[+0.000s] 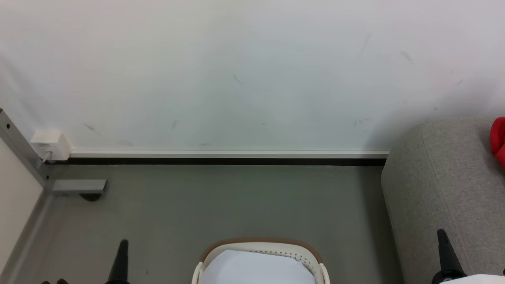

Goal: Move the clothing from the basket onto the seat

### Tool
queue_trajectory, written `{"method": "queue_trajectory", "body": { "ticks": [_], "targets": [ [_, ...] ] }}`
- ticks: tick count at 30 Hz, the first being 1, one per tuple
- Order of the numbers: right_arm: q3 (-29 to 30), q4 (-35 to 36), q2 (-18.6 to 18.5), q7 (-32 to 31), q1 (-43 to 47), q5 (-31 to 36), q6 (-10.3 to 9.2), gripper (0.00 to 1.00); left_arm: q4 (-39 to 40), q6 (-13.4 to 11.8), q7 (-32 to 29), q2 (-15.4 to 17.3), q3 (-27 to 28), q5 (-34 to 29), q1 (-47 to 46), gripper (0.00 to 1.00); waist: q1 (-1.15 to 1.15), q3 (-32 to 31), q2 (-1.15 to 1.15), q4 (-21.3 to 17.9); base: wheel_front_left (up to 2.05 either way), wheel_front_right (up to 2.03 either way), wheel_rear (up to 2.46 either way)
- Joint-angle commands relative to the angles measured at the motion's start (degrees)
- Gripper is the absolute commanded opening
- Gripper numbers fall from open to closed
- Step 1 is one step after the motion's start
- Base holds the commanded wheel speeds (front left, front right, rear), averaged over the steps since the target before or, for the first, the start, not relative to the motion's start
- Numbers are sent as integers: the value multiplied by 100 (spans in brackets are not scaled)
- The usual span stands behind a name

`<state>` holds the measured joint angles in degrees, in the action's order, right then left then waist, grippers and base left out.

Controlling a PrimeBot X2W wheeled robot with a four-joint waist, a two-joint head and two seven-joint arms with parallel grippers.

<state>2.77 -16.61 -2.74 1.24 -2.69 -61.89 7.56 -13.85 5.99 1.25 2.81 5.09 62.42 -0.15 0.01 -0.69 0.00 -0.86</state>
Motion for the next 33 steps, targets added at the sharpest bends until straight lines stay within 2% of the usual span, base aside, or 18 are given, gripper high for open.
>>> {"method": "queue_trajectory", "body": {
  "ticks": [1, 33],
  "targets": [
    [45, 81, -27, -26, -130, -147, -7, 0, 45, 22, -26, 31, 27, 136, -119, 0, 0, 1, 0, 1, 0, 0, 0],
    [246, 191, -28, -475, -279, -1844, -10, 0, 8, 112, -480, 21, 105, 1803, -425, 0, 0, 45, 0, 45, 0, 0, 0]
  ]
}}
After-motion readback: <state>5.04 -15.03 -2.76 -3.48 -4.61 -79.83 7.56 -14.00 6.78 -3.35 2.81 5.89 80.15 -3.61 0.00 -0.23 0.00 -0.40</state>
